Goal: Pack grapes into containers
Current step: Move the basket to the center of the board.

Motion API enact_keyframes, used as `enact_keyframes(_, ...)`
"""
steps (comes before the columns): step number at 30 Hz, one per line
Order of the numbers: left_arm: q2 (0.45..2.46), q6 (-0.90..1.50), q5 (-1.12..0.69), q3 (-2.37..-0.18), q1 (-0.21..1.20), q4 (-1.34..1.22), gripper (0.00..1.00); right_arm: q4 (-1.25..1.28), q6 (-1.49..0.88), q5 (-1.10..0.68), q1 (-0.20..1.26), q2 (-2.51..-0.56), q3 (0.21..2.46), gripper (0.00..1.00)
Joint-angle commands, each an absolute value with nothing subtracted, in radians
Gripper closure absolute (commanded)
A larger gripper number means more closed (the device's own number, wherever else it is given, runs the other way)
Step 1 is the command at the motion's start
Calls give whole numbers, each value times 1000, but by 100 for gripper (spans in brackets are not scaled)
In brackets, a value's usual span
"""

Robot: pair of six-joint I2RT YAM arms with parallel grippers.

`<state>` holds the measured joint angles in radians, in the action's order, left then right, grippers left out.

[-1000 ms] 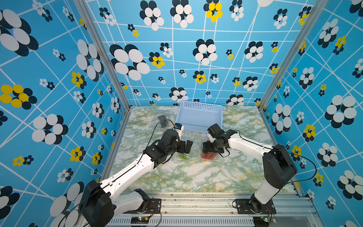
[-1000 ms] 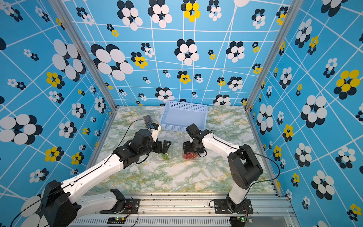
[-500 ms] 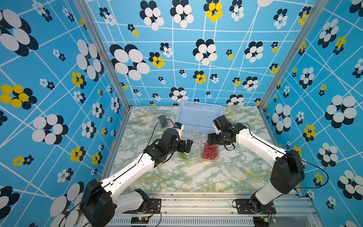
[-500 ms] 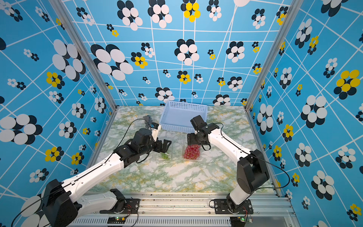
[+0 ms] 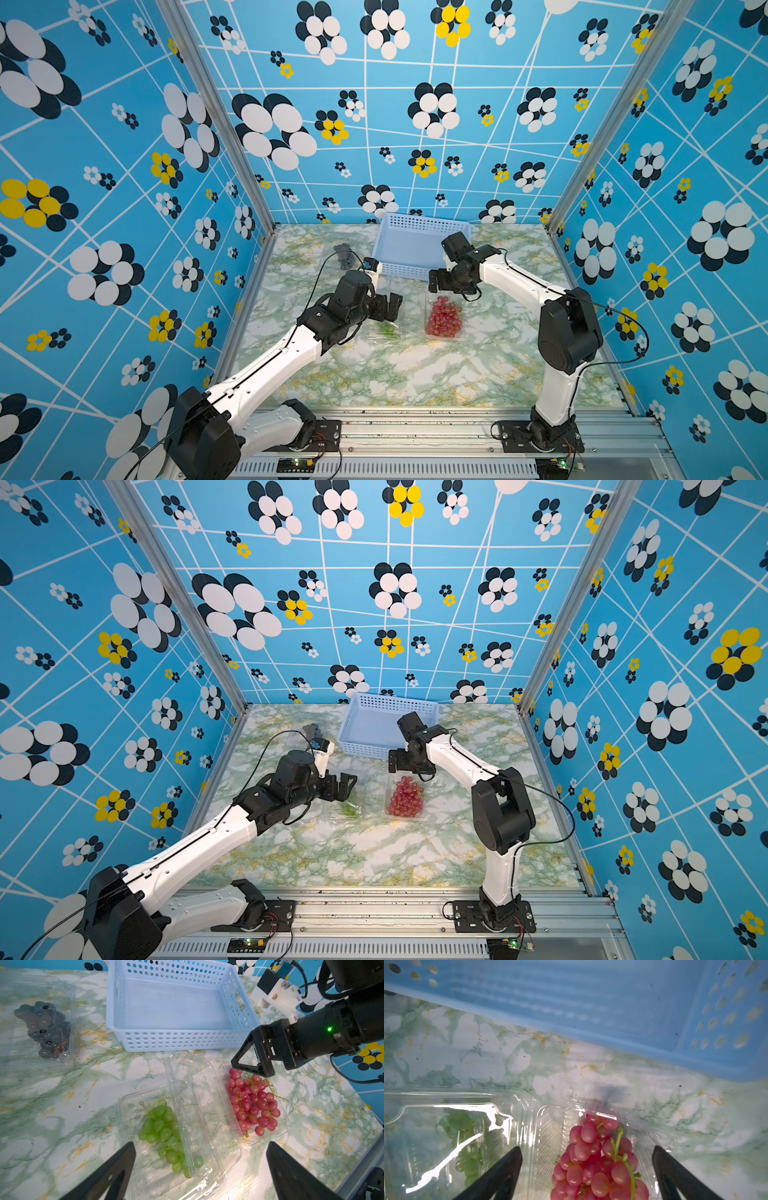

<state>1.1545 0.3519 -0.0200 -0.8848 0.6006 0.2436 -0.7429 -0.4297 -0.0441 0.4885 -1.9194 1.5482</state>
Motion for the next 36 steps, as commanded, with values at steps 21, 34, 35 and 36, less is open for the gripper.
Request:
enact_keyframes(21,1144,391,-67,-854,554,241,0,-749,-409,-76,429,-2096,1851,1)
enact_keyframes(34,1169,451,-113,-828,542,199,0,-643,-452,-171,447,-1757,1369,1)
enact_keyframes(35,1164,453,-110,-824,542,200,0,-642,-455,-172,456,-1734,1338,1)
enact_keyframes(36,1159,454,-107,-821,542,199,0,-644,-456,-172,466,-1713,1310,1)
